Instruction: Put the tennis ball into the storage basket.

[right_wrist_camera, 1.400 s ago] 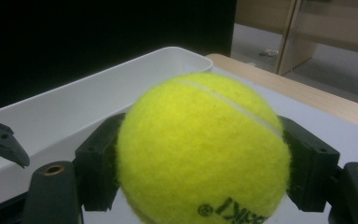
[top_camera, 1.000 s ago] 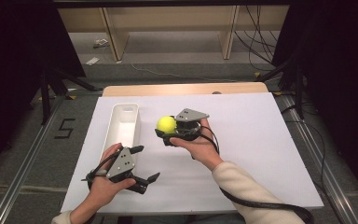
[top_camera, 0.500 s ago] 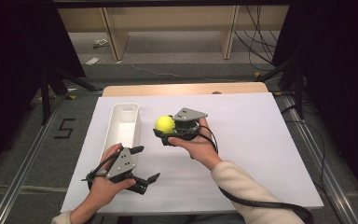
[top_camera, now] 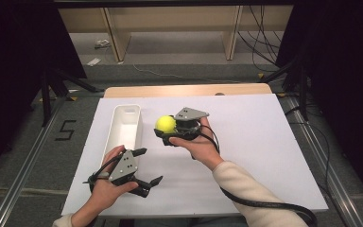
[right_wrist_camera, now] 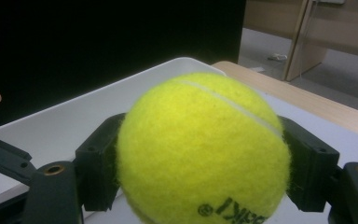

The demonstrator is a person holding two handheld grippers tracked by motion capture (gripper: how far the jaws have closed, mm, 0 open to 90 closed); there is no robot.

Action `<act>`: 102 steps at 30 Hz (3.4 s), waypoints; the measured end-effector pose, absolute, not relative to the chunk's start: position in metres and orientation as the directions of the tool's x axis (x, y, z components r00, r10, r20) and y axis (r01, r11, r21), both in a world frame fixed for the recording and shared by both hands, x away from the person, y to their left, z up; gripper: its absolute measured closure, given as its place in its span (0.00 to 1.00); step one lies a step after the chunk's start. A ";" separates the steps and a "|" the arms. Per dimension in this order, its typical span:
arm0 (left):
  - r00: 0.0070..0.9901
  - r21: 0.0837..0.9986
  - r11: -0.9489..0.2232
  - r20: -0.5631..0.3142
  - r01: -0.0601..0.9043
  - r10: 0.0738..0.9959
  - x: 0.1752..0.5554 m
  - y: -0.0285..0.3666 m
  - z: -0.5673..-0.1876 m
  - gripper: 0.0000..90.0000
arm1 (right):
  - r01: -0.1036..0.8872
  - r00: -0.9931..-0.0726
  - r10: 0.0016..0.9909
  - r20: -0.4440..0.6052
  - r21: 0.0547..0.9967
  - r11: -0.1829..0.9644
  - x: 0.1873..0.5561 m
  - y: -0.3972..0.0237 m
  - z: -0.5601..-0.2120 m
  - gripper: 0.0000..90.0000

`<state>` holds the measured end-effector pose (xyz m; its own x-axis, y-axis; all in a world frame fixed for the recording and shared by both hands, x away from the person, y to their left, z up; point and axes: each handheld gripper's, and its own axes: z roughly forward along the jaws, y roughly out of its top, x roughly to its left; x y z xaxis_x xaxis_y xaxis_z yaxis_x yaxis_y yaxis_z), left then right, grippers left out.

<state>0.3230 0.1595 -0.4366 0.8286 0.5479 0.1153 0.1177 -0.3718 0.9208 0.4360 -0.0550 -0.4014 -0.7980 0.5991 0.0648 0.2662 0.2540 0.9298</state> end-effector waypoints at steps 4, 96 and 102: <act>0.828 0.921 -0.371 0.116 0.116 0.548 0.323 0.160 -0.436 0.00 | 0.267 -0.798 0.600 0.063 0.929 0.257 0.437 -0.054 -0.399 0.29; 0.828 0.925 -0.363 0.116 0.111 0.549 0.322 0.160 -0.434 0.00 | 0.265 -0.822 0.565 0.070 0.925 0.272 0.449 -0.017 -0.390 0.29; 0.828 0.925 -0.364 0.116 0.111 0.548 0.322 0.160 -0.434 0.00 | 0.266 -0.824 0.562 0.071 0.925 0.273 0.449 -0.016 -0.388 0.29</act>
